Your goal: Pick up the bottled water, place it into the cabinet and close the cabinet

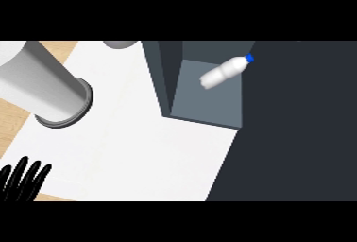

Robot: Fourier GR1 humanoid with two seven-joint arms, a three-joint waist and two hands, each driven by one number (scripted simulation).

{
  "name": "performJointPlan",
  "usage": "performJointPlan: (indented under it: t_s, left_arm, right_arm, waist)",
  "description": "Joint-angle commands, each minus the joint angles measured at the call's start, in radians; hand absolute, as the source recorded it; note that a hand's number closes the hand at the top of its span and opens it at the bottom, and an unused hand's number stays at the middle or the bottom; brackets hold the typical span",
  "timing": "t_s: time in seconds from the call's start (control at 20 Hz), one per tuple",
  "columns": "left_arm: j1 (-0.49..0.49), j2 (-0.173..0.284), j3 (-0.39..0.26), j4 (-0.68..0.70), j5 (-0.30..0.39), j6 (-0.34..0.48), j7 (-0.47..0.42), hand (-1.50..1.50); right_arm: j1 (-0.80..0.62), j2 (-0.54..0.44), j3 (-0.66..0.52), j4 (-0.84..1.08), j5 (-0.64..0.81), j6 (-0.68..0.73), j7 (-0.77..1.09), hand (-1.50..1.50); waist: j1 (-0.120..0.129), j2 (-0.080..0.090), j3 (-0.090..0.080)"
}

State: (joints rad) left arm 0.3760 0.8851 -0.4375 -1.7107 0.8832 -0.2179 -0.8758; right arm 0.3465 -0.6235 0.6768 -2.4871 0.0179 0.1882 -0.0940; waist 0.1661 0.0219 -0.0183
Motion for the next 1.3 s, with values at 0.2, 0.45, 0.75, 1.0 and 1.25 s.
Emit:
performJointPlan:
  t_s: [0.2, 0.45, 0.75, 1.0, 1.25]
  left_arm:
    - [-0.004, 0.032, 0.033, 0.014, 0.011, -0.042, -0.007, -1.5]
    - [-0.008, 0.049, 0.045, 0.002, 0.019, -0.06, 0.0, -1.5]
    - [-0.006, 0.063, 0.076, 0.025, 0.042, -0.077, 0.001, -1.5]
    - [0.007, 0.079, 0.093, 0.006, 0.057, -0.086, 0.008, -1.5]
    - [0.018, 0.085, 0.112, 0.0, 0.078, -0.099, 0.009, -1.5]
  right_arm:
    - [-0.158, 0.117, 0.1, 0.065, -0.058, -0.007, 0.213, 1.5]
    - [-0.233, 0.211, 0.072, 0.126, -0.12, -0.044, 0.292, 1.5]
    - [-0.306, 0.334, 0.065, 0.212, -0.22, -0.07, 0.379, 1.5]
    - [-0.363, 0.413, 0.002, 0.31, -0.349, -0.065, 0.402, 1.5]
    - [-0.474, 0.453, -0.101, 0.45, -0.467, -0.046, 0.445, 1.5]
  waist:
    - [0.022, 0.016, -0.002]
    - [0.023, 0.021, 0.001]
    - [0.015, 0.022, 0.003]
    - [0.025, 0.026, 0.009]
    - [0.016, 0.016, 0.011]
